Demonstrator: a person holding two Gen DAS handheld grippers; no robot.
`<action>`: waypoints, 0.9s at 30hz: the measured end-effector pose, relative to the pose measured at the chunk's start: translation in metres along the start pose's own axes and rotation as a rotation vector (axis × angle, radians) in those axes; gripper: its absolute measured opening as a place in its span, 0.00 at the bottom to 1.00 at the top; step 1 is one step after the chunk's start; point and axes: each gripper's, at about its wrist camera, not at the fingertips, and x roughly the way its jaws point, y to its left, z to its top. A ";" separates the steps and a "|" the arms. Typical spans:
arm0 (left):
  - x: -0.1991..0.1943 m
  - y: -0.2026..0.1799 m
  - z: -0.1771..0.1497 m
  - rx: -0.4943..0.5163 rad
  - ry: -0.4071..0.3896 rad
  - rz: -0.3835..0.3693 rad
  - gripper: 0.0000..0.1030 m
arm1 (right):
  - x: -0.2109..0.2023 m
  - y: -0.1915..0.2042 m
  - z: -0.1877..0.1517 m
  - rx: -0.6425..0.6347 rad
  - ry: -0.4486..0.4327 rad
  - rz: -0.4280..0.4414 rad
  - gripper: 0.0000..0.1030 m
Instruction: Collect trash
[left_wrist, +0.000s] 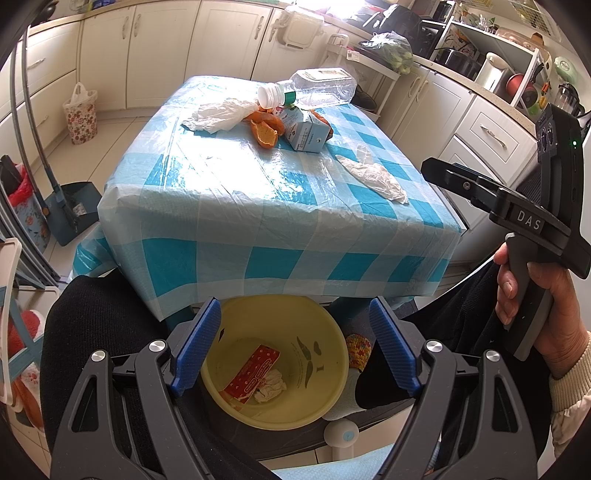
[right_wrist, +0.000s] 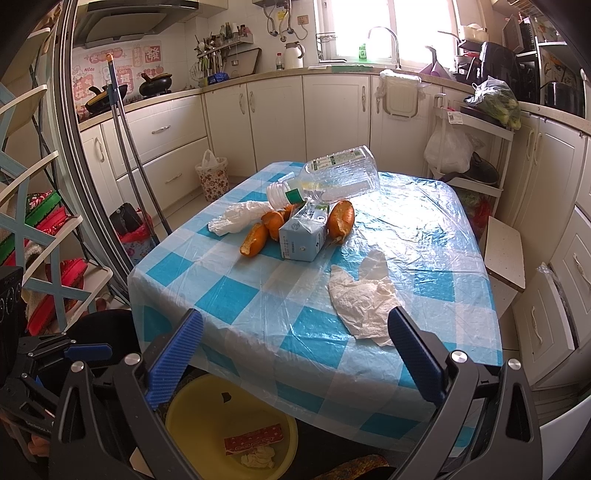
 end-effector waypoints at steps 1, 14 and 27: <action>0.001 -0.001 0.001 0.000 0.000 0.000 0.77 | 0.000 0.000 0.000 0.000 0.000 0.000 0.93; -0.024 0.021 0.003 -0.073 -0.091 -0.015 0.77 | -0.009 -0.012 0.002 0.077 -0.037 0.020 0.93; 0.003 0.023 0.059 -0.082 -0.071 -0.029 0.77 | 0.048 -0.052 -0.003 0.211 0.150 -0.039 0.93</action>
